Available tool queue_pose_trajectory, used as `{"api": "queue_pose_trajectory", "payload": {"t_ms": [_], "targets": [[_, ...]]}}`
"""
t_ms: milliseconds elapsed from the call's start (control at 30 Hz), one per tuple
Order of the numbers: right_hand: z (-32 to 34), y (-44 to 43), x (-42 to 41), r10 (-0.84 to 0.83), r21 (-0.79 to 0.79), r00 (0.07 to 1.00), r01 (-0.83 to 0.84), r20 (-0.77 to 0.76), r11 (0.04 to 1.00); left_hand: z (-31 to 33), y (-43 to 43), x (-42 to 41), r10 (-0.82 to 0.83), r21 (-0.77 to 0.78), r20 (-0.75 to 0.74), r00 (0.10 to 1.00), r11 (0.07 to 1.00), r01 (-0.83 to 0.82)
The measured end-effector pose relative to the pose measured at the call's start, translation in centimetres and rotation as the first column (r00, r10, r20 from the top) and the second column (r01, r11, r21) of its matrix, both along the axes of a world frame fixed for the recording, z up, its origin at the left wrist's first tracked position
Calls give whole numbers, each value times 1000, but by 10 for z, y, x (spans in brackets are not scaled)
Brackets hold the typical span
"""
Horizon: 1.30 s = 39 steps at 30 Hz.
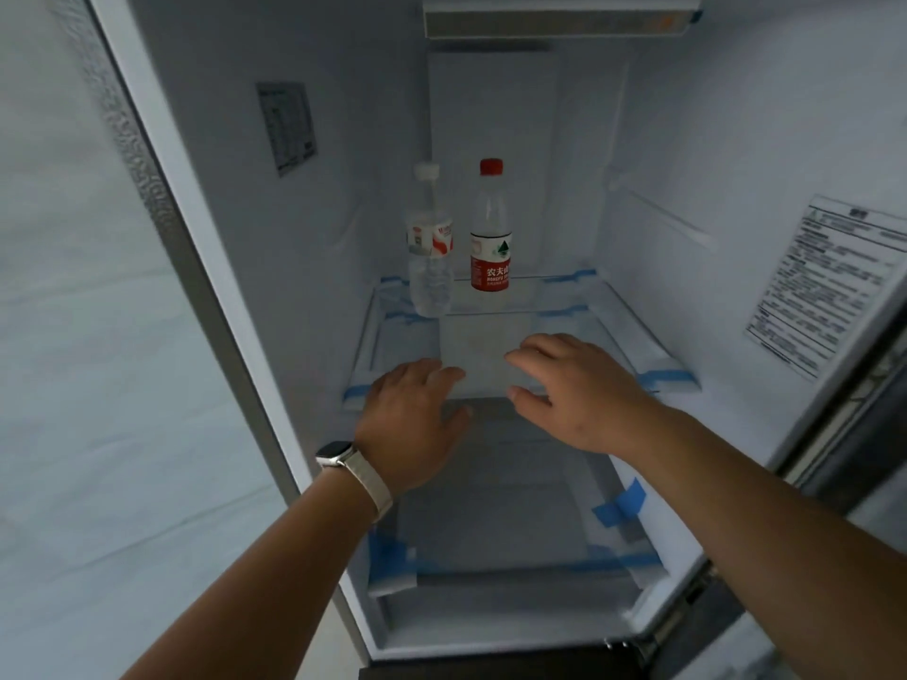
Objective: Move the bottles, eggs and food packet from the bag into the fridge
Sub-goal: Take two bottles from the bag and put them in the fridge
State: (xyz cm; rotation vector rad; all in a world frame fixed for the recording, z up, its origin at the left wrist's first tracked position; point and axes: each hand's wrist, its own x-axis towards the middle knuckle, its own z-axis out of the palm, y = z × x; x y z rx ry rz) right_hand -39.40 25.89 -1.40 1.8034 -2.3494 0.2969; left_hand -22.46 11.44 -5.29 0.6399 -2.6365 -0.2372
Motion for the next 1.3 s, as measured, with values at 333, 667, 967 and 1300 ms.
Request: {"api": "queue_pose_trajectory", "payload": {"t_ms": [333,667,967,1300], "targets": [[-4,56,39,161,48,985,-164,70,985,14,85,57,206,-64,115,972,978,-200],[-17,74,109,376,35,917,-383,133,923,13,153,161,461,-36,129,878,887,-460],[-6,61,205,619,68,783,-623,66,780,4,190,267,651,-58,123,749,758,-650],[-16,34,359,773,97,626,-780,108,618,-5,230,419,810,-38,115,575,582,-812]]}}
